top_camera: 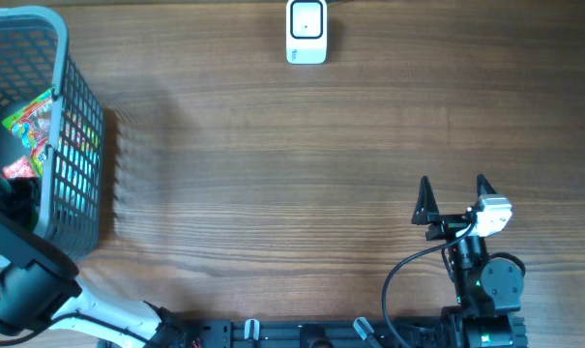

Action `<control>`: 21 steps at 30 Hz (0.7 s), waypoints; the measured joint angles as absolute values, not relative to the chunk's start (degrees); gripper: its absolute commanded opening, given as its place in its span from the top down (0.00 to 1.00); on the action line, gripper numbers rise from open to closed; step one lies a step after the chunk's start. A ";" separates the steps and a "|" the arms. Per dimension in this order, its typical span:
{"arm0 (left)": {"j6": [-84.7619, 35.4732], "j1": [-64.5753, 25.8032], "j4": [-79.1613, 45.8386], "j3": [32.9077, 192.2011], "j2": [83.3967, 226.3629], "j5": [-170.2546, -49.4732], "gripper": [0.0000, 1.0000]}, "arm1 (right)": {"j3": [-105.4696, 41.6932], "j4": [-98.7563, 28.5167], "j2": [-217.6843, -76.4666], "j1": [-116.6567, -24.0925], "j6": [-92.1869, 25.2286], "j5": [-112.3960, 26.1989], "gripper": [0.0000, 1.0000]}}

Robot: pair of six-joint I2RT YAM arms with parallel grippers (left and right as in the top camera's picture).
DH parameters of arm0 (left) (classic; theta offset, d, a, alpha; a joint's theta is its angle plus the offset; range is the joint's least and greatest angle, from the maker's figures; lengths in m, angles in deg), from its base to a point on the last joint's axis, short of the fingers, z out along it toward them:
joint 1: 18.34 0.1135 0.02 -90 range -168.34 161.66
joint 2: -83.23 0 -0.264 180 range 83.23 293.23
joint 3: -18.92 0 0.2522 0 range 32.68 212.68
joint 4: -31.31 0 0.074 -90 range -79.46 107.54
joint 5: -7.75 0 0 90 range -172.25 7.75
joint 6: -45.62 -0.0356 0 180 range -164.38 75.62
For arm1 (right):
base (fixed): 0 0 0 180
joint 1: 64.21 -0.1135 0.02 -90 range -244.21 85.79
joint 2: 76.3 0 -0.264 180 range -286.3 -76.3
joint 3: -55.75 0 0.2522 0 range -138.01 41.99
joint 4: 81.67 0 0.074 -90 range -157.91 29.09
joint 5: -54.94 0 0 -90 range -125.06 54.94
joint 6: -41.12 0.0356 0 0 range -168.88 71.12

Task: Scan the item barcode
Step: 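Lower the left gripper and grasp the green-capped jar, lift it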

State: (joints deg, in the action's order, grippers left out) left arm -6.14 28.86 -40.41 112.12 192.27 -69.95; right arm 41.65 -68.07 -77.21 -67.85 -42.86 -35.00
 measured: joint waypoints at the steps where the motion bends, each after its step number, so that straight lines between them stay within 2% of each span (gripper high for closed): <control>1: -6.30 28.86 -40.43 112.12 192.27 -69.87 0.27 | 41.63 -68.07 -77.21 -67.85 -42.86 -35.00 0.00; 4: -6.56 28.86 -40.43 112.12 192.27 -69.65 0.43 | 41.63 -68.07 -77.21 -67.85 -42.86 -35.00 0.00; 6: -6.54 28.86 -40.21 112.12 192.27 -69.67 0.46 | 41.63 -68.07 -77.21 -67.85 -42.86 -35.00 0.00; 15: -6.75 28.86 -40.52 112.29 192.22 -69.67 0.47 | 41.63 -68.07 -77.21 -67.85 -42.86 -35.00 0.00; 21: -6.78 28.86 -49.65 118.89 192.40 -70.15 0.47 | 41.65 -68.07 -77.21 -67.85 -42.86 -35.00 0.00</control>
State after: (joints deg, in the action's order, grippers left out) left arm -6.78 28.86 -49.65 118.89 192.40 -70.15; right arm 41.65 -68.07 -77.21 -67.85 -42.86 -35.00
